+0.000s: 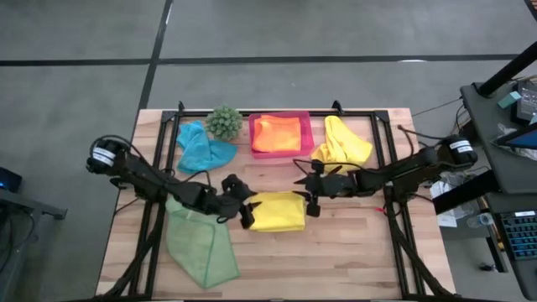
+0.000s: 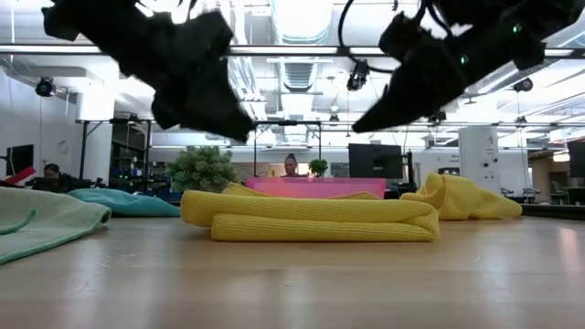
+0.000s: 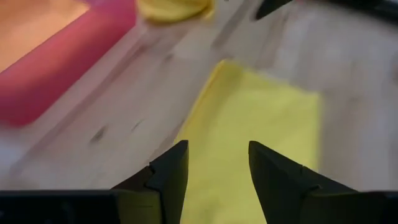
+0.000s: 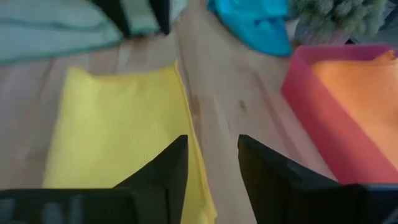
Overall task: Fold microfiber towels
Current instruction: Put the folded yellow microfiber towel into the red bin
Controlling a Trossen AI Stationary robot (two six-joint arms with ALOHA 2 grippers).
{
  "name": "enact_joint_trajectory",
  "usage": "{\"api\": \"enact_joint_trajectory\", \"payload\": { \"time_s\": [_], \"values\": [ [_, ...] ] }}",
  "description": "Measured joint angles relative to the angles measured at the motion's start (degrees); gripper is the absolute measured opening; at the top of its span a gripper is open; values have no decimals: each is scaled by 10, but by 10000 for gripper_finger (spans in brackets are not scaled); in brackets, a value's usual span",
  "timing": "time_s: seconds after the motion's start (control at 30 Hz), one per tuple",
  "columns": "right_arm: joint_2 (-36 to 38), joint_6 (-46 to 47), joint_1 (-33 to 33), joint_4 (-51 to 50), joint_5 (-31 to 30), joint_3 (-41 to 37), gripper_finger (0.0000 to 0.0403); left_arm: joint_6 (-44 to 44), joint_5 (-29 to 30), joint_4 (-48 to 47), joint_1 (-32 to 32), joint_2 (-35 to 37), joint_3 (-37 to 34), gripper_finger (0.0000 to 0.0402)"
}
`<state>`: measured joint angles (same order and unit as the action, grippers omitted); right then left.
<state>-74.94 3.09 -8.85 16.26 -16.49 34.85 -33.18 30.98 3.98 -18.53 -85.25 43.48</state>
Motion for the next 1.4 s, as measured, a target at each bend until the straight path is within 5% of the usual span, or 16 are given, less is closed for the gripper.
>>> {"api": "enact_joint_trajectory", "payload": {
  "time_s": [0.6,0.9,1.13,1.4],
  "values": [
    [10,136,-6,-19,7,-1,138,2,-5,61,-3,-10,0,153],
    [10,279,-3,-45,11,4,141,-171,-12,59,-3,-10,-2,153],
    [30,377,-3,-82,154,4,129,-339,-141,57,-2,-10,-19,157],
    [33,456,-3,-108,170,4,129,-428,-206,18,-3,-9,-30,222]
  ]
}}
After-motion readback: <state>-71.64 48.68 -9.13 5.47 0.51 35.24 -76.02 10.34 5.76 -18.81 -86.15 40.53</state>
